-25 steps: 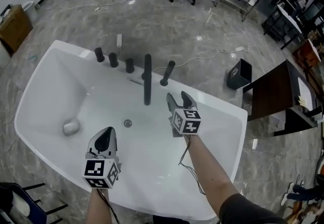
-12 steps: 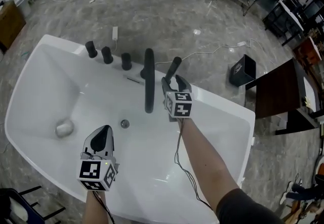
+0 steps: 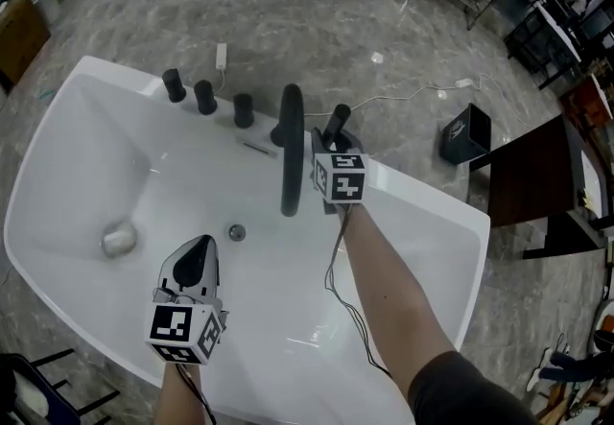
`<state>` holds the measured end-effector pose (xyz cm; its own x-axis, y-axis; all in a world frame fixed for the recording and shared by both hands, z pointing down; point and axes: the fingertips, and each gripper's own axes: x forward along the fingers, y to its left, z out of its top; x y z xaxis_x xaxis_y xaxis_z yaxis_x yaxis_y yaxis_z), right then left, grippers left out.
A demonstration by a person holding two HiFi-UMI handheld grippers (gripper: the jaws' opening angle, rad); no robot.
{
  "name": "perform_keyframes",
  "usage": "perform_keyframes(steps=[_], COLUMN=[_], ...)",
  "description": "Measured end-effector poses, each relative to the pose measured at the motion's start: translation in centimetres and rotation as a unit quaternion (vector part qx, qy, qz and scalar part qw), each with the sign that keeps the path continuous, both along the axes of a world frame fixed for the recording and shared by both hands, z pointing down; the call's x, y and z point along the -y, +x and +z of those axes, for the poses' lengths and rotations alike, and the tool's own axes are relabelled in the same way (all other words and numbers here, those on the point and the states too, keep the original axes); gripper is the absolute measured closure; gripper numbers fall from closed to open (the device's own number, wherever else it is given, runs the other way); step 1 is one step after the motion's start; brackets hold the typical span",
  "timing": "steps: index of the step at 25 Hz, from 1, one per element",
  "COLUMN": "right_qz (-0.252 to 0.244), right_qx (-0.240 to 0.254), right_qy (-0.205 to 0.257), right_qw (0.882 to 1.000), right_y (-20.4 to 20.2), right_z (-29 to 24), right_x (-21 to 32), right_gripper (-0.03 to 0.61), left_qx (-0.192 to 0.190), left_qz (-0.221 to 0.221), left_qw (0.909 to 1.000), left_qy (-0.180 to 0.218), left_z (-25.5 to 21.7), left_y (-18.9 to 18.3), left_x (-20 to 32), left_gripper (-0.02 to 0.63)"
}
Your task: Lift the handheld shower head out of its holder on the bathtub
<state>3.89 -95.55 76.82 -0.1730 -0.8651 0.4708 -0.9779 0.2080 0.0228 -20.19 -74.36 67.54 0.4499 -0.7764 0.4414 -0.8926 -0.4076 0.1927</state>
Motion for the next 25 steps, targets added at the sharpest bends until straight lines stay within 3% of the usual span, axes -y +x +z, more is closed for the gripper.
perform_keyframes(steps=[10, 25], right_qz=[-0.021, -0.045], right_qx=[-0.005, 0.018], right_qy=[0.020, 0.109], right_qw=[1.000, 0.993], right_y=[-0.4, -0.4], right_z=[-4.1, -20.6], right_x=[-1.5, -11.4], right_gripper=[0.451, 0.451], left_qx=[0.009, 0.001], left_qz=[-0.005, -0.007], left_qw=[0.9999, 0.9984], left_qy=[0.010, 0.056], left_z=[-3.0, -13.6], left_y=[-0.9, -0.8], left_x=[-0.4, -7.9], left_gripper=[0.598, 0.598])
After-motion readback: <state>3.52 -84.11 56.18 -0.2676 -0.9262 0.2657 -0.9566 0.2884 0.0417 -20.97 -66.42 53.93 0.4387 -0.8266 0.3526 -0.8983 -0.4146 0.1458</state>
